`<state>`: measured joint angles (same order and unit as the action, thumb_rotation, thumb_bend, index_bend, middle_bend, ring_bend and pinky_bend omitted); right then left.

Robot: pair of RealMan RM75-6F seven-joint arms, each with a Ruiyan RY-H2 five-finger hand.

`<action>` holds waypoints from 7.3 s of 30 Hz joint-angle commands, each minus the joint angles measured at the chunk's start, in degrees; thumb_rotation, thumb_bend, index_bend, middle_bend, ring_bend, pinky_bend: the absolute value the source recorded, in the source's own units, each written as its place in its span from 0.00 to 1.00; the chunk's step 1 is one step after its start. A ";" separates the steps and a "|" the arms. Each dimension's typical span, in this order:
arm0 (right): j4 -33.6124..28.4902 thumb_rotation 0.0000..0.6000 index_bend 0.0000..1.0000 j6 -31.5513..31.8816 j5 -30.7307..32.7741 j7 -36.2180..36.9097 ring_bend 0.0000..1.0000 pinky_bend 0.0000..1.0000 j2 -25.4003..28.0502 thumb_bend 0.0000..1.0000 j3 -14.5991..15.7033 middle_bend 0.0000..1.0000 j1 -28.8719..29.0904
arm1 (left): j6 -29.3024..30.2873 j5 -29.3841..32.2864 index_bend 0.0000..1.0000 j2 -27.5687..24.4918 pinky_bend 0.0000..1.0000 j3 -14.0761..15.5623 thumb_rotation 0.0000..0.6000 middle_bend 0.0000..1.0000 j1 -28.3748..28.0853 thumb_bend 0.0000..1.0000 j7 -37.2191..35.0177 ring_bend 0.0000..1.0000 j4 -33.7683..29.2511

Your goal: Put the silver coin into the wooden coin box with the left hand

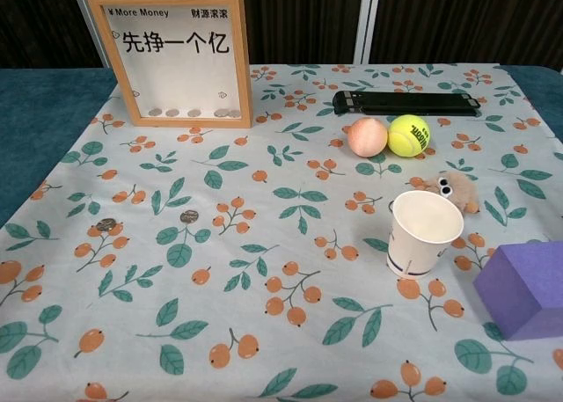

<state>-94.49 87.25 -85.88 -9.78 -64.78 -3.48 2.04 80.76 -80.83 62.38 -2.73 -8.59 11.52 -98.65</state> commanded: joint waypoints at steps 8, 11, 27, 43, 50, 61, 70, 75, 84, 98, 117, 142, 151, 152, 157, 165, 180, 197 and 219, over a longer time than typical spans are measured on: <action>-1.27 1.00 0.02 -0.89 2.34 -0.43 0.00 0.00 0.48 0.26 -0.59 0.00 -0.07 | -0.02 -0.09 0.13 -0.74 0.00 -0.13 1.00 0.00 0.14 0.21 -2.05 0.00 -0.30; -1.38 1.00 0.02 -0.97 1.85 -1.07 0.00 0.00 0.39 0.26 -0.17 0.00 -0.10 | 0.24 0.13 0.13 -1.01 0.00 -0.38 1.00 0.00 0.27 0.21 -2.79 0.00 -0.20; -2.47 1.00 0.02 -0.78 3.07 0.00 0.00 0.00 0.60 0.26 -0.51 0.00 -0.56 | -14.11 -6.38 0.13 -4.36 0.00 -2.62 1.00 0.00 -11.97 0.17 -4.57 0.00 0.80; -3.24 1.00 0.02 -0.80 4.99 0.62 0.00 0.00 0.75 0.26 -1.36 0.00 -0.74 | -30.06 6.31 0.13 12.48 0.00 -5.01 1.00 0.00 -23.62 0.13 0.45 0.00 13.77; -3.20 1.00 0.02 -0.91 4.92 0.50 0.00 0.00 0.78 0.26 -1.29 0.00 -0.72 | -30.53 6.49 0.13 17.55 0.00 -3.50 1.00 0.00 -24.83 0.13 2.67 0.00 18.31; -3.20 1.00 0.02 -1.15 4.96 0.53 0.00 0.00 0.89 0.26 -1.28 0.00 -0.63 | -30.71 7.55 0.14 21.91 0.00 -2.39 1.00 0.00 -25.58 0.13 4.22 0.00 22.92; -3.26 1.00 0.02 -1.32 5.05 0.46 0.00 0.00 0.96 0.26 -1.24 0.00 -0.59 | -30.42 7.54 0.14 23.14 0.00 -2.32 1.00 0.00 -26.37 0.13 4.61 0.00 23.63; -3.31 1.00 0.02 -1.34 5.01 0.49 0.00 0.00 0.96 0.26 -1.22 0.00 -0.59 | -31.05 7.90 0.14 23.26 0.00 -2.01 1.00 0.00 -26.85 0.13 5.08 0.00 23.44; -3.36 1.00 0.02 -1.37 5.01 0.49 0.00 0.00 0.97 0.26 -1.19 0.00 -0.59 | -30.98 8.28 0.14 23.55 0.00 -1.56 1.00 0.00 -27.20 0.13 5.99 0.00 23.61; -3.43 1.00 0.02 -1.51 5.04 0.61 0.00 0.00 0.94 0.26 -1.16 0.00 -0.54 | -32.06 9.17 0.14 24.33 0.00 -1.21 1.00 0.00 -28.21 0.13 6.58 0.00 24.28; -3.47 1.00 0.02 -1.58 5.31 0.87 0.00 0.00 1.03 0.26 -1.36 0.00 -0.47 | -32.37 9.68 0.17 25.39 0.00 -0.21 1.00 0.00 -28.91 0.13 8.50 0.00 24.75; -3.67 1.00 0.02 -2.34 5.32 1.32 0.00 0.00 1.29 0.26 -1.04 0.00 -0.31 | -31.27 6.77 0.59 26.91 0.00 1.42 1.00 0.02 -28.51 0.24 5.64 0.00 27.73; -3.85 1.00 0.02 -2.56 5.42 1.39 0.00 0.00 1.38 0.26 -0.99 0.00 -0.25 | -31.30 6.78 0.61 26.72 0.00 1.54 1.00 0.03 -28.40 0.33 5.55 0.00 27.80; -3.82 1.00 0.02 -2.63 5.49 1.45 0.00 0.00 1.41 0.26 -0.97 0.00 -0.25 | -31.30 6.79 0.61 26.65 0.00 1.55 1.00 0.03 -28.37 0.35 5.47 0.00 27.73; -4.00 1.00 0.02 -2.93 5.64 1.35 0.00 0.00 1.52 0.26 -0.89 0.00 -0.20 | -31.70 7.17 0.61 26.48 0.00 1.53 1.00 0.03 -28.28 0.49 4.96 0.00 27.57; -4.02 1.00 0.02 -2.99 5.80 0.67 0.00 0.00 1.49 0.26 -0.84 0.00 -0.16 | -32.18 9.80 0.61 26.08 0.00 0.54 1.00 0.03 -28.09 0.56 5.61 0.00 27.05; -4.39 1.00 0.02 -3.27 6.80 0.61 0.00 0.00 1.69 0.26 -1.11 0.00 -0.13 | -40.17 24.04 0.66 -1.41 0.00 -8.78 1.00 0.07 -34.86 0.57 8.80 0.00 -0.31; -4.59 1.00 0.02 -3.52 8.17 1.79 0.00 0.00 1.66 0.26 -1.91 0.00 0.04 | -68.54 53.77 0.64 -23.40 0.00 -3.84 1.00 0.07 -61.72 0.55 5.41 0.00 6.56; -2.66 1.00 0.02 -1.90 9.94 1.11 0.00 0.00 0.95 0.26 -3.44 0.00 -0.17 | -82.90 52.14 0.64 -0.16 0.00 8.89 1.00 0.08 -77.44 0.57 -9.66 0.00 44.24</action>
<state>-97.15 85.29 -76.01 -8.64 -63.82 -6.85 1.91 -0.24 -27.62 59.56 5.23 -84.79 4.05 -57.79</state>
